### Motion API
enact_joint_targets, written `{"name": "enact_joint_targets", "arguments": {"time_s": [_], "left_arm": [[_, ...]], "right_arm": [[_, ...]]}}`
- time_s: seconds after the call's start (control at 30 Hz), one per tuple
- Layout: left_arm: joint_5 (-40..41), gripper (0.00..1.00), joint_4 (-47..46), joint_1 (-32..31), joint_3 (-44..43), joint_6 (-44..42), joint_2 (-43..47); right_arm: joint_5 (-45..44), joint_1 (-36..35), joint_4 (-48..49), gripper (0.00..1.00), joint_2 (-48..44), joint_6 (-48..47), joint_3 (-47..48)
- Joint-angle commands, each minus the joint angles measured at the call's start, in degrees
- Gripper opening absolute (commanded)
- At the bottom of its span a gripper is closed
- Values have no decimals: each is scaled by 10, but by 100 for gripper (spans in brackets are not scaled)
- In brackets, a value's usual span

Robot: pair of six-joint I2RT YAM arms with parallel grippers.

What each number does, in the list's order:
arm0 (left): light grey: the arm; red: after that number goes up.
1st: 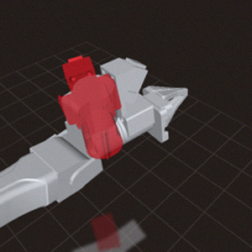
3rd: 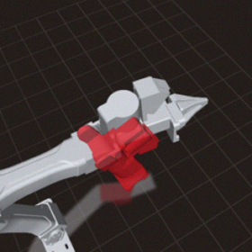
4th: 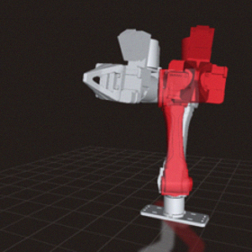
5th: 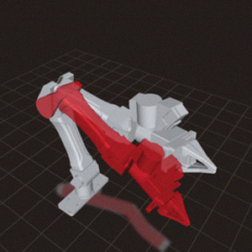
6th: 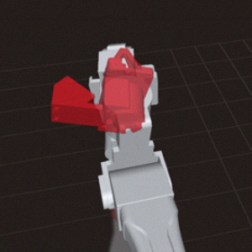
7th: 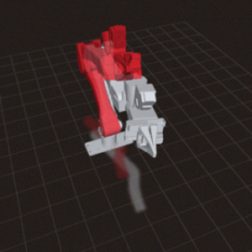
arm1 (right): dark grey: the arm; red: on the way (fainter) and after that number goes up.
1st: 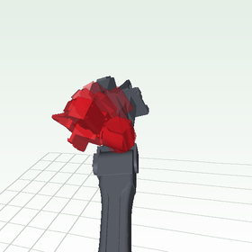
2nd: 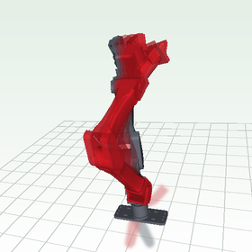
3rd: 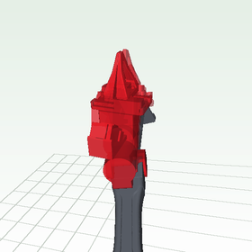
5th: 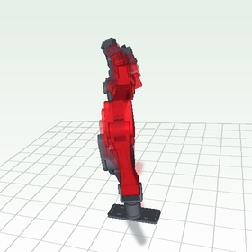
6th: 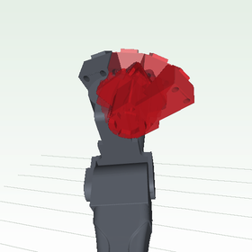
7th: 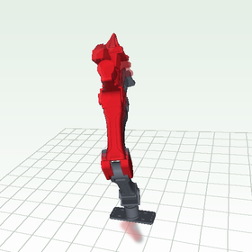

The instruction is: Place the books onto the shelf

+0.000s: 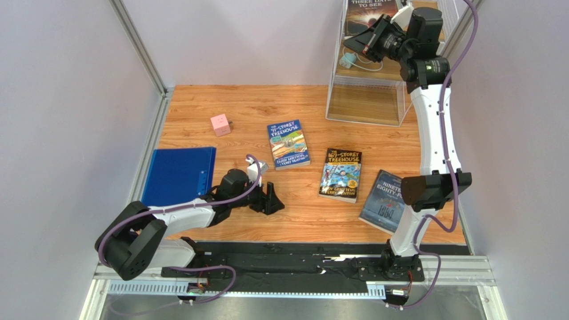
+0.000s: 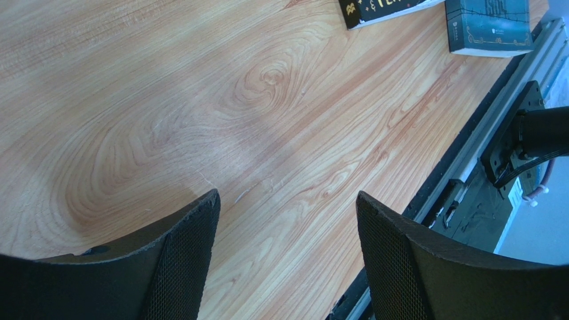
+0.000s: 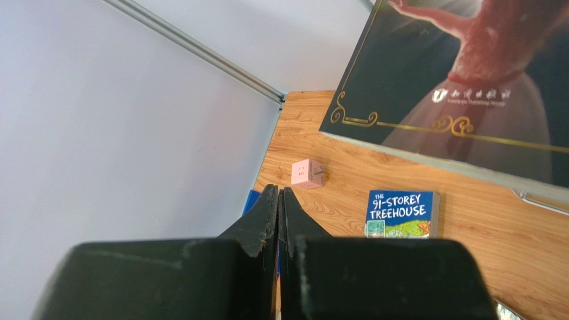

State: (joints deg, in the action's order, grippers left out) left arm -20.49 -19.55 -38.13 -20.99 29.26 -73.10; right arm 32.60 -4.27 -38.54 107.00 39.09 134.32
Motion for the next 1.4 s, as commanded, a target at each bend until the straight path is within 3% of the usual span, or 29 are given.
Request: {"name": "enact_joint_targets", "arguments": {"time_s": [0.0, 0.63, 0.9, 1.13, 1.37], "left_arm": [[-5, 79, -29, -4, 1, -1, 8], [-4, 79, -33, -5, 2, 2, 4], [-3, 79, -34, -5, 3, 4, 3], [-4, 79, -34, -5, 2, 3, 2], [-5, 79, -35, -5, 1, 3, 0]], "right_arm": [[-42, 1, -6, 0, 41, -4, 52], [-103, 10, 42, 2, 86, 12, 88], [-62, 23, 59, 1, 102, 20, 85], [-53, 23, 102, 1, -20, -23, -61], [-150, 28, 99, 9, -148, -64, -179]]}}
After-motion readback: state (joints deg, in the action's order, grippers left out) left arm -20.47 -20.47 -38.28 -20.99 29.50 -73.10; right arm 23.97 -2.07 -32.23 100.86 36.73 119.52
